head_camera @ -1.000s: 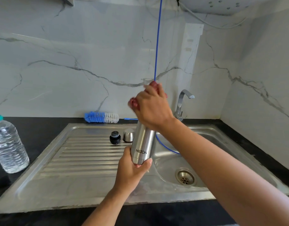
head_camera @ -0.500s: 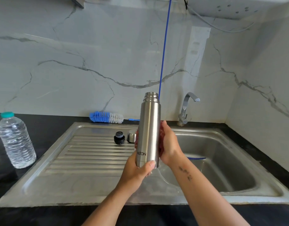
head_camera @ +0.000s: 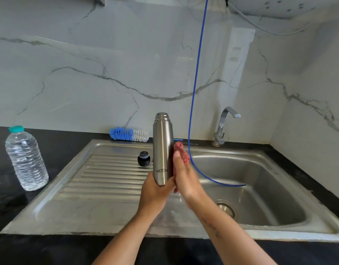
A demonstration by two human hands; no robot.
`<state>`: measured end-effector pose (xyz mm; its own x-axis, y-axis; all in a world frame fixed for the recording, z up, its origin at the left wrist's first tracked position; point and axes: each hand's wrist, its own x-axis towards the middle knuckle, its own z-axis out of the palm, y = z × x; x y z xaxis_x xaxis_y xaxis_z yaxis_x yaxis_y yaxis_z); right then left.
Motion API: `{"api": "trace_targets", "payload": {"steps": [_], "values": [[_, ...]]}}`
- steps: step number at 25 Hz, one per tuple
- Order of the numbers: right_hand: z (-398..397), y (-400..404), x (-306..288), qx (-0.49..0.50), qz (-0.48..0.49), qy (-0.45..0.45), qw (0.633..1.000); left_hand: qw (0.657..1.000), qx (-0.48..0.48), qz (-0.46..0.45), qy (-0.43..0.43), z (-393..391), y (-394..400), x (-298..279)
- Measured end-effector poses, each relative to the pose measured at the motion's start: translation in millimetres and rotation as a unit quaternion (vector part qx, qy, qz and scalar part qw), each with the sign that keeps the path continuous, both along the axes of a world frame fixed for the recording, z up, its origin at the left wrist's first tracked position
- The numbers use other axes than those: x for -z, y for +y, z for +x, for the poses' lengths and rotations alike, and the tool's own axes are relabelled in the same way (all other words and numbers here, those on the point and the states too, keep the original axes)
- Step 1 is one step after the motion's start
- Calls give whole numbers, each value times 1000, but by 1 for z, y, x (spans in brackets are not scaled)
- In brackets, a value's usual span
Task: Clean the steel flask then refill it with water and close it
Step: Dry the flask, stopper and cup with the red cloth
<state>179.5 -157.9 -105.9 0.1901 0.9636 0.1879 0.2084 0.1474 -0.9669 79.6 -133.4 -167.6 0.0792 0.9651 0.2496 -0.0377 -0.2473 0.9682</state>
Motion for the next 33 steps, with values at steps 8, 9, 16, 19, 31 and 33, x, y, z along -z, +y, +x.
{"api": "trace_targets", "payload": {"steps": [8, 9, 16, 19, 31, 33], "values": [[-21, -2, 13, 82, 173, -502, 843, 992, -51, 103, 59, 14, -11, -4], [-20, -2, 8, 65, 180, -436, 879, 990, -35, 123, 52, 10, -8, -2], [33, 10, -21, 1, -109, 206, 972, 989, 106, 91, 41, -1, -20, 4], [50, 11, -30, -1, -9, 281, 960, 987, 124, 83, 64, 2, -18, 3], [63, 27, -71, 203, 113, 244, 942, 996, 73, 41, 0, -3, -5, 1], [67, 26, -69, 195, 127, 287, 929, 969, 171, -111, -141, -4, -6, -7]]}}
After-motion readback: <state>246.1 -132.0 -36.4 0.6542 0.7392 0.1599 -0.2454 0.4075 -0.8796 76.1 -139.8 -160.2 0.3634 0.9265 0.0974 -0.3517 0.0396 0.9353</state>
